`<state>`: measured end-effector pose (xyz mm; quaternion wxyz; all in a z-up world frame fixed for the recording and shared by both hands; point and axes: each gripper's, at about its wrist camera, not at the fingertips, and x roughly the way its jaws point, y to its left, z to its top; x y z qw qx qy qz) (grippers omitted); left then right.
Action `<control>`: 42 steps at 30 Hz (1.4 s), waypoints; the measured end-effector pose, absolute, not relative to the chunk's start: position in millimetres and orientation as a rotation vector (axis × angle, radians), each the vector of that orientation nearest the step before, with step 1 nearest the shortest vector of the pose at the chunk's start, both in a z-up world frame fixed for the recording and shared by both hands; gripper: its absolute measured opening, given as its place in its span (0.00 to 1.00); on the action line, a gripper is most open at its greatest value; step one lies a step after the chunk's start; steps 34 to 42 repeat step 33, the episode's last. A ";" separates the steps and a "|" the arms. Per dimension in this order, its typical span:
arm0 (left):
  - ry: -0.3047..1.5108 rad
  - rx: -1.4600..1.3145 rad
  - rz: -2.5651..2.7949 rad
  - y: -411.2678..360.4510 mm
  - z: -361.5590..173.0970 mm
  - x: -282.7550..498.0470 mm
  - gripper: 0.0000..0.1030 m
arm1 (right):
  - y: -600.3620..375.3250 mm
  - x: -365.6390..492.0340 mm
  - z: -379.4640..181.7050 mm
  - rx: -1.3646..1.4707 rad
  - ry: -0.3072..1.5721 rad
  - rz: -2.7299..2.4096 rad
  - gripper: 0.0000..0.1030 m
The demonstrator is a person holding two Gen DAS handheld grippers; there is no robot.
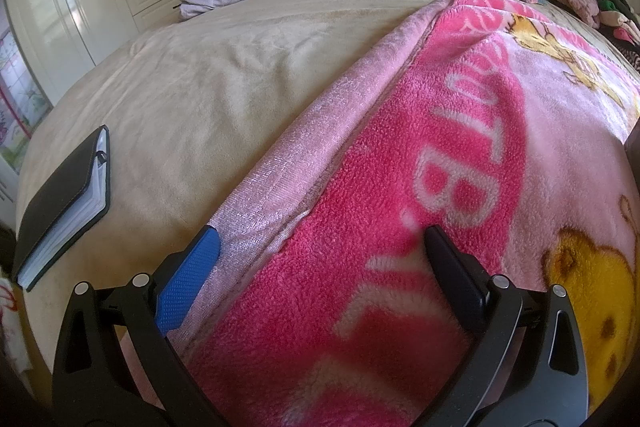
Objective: Organize jewelry
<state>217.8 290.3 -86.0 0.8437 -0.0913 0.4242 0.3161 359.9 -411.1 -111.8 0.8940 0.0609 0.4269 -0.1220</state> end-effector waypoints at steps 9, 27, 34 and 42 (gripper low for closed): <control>0.896 -0.182 0.673 290.2 -88.3 218.5 0.90 | -411.1 359.9 -111.8 0.126 0.885 -0.253 0.95; 0.885 -0.183 0.675 285.3 -88.3 216.0 0.90 | -410.9 360.0 -112.0 0.125 0.885 -0.254 0.95; 0.885 -0.183 0.675 285.1 -87.9 215.4 0.90 | -410.9 359.9 -111.9 0.125 0.885 -0.254 0.95; 0.885 -0.183 0.675 285.1 -87.9 215.4 0.90 | -410.9 359.9 -111.9 0.125 0.885 -0.254 0.95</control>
